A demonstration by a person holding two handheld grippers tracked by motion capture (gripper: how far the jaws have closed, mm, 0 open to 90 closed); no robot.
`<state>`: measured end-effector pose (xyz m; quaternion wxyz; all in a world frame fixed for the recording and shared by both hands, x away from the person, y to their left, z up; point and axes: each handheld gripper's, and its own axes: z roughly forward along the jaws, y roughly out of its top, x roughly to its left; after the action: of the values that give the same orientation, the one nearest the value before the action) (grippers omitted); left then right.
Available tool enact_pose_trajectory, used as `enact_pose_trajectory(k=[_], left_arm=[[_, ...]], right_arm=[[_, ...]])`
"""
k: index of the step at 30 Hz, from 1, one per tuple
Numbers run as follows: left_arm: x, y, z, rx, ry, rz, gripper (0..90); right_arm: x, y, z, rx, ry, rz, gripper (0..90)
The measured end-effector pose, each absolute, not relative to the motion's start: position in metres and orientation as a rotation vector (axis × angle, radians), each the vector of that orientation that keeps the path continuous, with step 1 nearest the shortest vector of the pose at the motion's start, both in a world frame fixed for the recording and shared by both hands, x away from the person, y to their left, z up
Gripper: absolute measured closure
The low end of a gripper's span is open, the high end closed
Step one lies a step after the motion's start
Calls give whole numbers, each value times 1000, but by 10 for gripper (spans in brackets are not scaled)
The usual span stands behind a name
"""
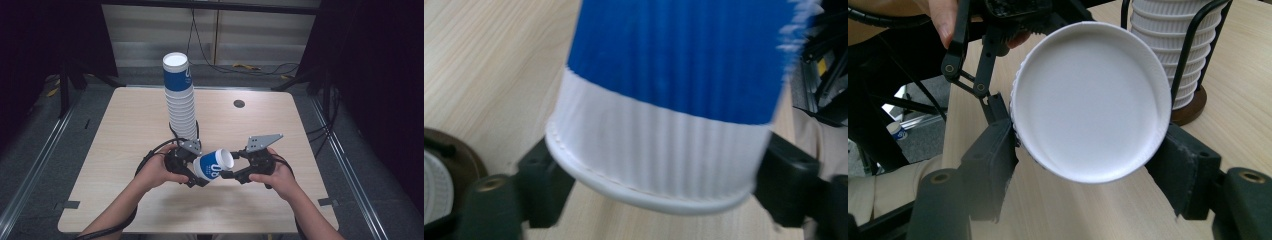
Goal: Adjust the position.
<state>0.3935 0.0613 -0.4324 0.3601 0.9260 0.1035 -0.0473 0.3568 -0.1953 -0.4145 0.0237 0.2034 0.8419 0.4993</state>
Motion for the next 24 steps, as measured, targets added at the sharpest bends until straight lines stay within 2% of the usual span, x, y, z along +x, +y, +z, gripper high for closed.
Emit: enact_pose_trajectory(k=[6,11,13,20,23,24], left_arm=[[395,64,-435,2370,310,-141,144],[397,65,-433,2391,319,-120,49],[397,64,-434,2380,297,-104,43],[396,59,-433,2381,222,-104,52],[395,59,-431,2379,203,-125,148],[395,59,-431,2373,209,-127,152]], right_arm=[[358,-198,-414,653,2596,1551,302],[357,-199,-414,657,2608,1555,303],[357,-197,-414,651,2611,1559,304],[357,-193,-416,644,2636,1552,305],[358,-193,-416,642,2636,1540,305],[358,-194,-416,641,2637,1548,305]])
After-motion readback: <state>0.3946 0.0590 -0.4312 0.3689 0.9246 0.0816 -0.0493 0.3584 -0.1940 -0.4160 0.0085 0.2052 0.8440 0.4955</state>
